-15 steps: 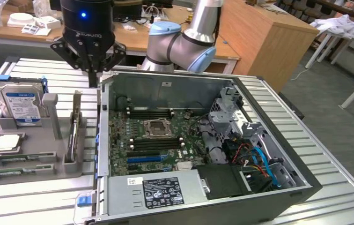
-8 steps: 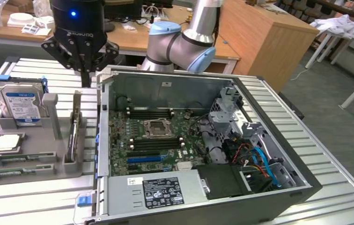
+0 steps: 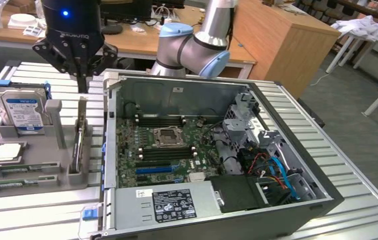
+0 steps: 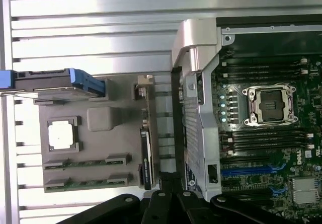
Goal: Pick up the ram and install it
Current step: 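Reach for the ram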
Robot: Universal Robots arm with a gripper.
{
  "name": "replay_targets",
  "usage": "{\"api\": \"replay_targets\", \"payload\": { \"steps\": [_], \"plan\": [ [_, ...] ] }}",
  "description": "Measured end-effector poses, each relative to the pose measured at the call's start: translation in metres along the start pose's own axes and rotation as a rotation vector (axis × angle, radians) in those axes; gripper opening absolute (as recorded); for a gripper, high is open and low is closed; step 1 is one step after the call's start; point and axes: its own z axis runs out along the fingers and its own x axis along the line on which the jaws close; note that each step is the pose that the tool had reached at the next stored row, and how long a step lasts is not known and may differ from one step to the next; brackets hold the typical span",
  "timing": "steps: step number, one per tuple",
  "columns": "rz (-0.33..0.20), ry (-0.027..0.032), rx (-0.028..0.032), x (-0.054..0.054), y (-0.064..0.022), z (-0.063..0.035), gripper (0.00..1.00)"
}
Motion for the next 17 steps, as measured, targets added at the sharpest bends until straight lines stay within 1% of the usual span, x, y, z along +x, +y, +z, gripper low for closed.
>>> {"api": "replay_targets", "payload": {
  "steps": [17],
  "plan": [
    [0.000,0.0000,0.0000,0.036,-0.0026,0.0001,0.11]
  ]
}}
